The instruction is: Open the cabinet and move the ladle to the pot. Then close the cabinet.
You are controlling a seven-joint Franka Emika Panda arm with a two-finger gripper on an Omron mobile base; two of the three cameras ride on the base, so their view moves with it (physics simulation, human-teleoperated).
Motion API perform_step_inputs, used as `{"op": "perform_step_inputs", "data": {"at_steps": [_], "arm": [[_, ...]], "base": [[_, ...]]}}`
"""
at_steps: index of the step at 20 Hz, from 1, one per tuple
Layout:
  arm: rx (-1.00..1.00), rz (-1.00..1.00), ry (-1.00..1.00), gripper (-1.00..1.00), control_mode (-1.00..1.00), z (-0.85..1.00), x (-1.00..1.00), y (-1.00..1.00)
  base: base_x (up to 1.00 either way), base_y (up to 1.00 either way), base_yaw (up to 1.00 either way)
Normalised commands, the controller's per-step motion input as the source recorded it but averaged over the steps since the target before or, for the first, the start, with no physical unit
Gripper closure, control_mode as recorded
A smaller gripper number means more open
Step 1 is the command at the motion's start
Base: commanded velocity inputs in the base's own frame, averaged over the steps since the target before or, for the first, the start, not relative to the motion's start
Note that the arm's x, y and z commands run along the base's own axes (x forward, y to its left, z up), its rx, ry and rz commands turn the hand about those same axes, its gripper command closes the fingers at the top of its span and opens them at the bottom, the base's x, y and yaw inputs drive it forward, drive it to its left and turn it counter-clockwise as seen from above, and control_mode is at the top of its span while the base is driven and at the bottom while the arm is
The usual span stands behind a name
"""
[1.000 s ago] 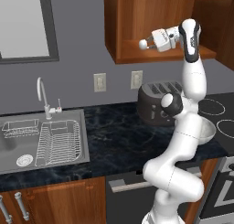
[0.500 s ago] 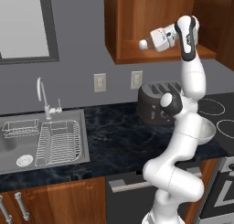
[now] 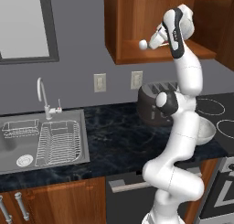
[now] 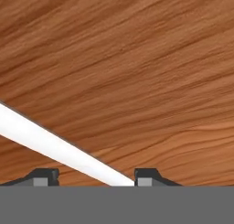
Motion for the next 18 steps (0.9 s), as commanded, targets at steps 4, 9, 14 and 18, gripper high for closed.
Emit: {"op": "perform_step_inputs", "data": {"at_steps": [4, 9, 14, 18], "arm": [[-0.09, 0.16, 0.36, -1.0, -1.0, -0.45, 0.04, -0.26], [0.0, 0.14, 0.29, -1.0, -1.0, -0.64, -0.27, -0.01], [0.0, 0.01, 0.41, -1.0, -1.0, -0.75, -0.53, 0.0], [0.0, 0.0, 0.46, -1.0, -1.0, -0.72, -0.53, 0.0]], "base": [[0.0, 0.0, 0.0], [0.0, 0.0, 0.0], [0.0, 0.0, 0.0], [0.0, 0.0, 0.0]]}}
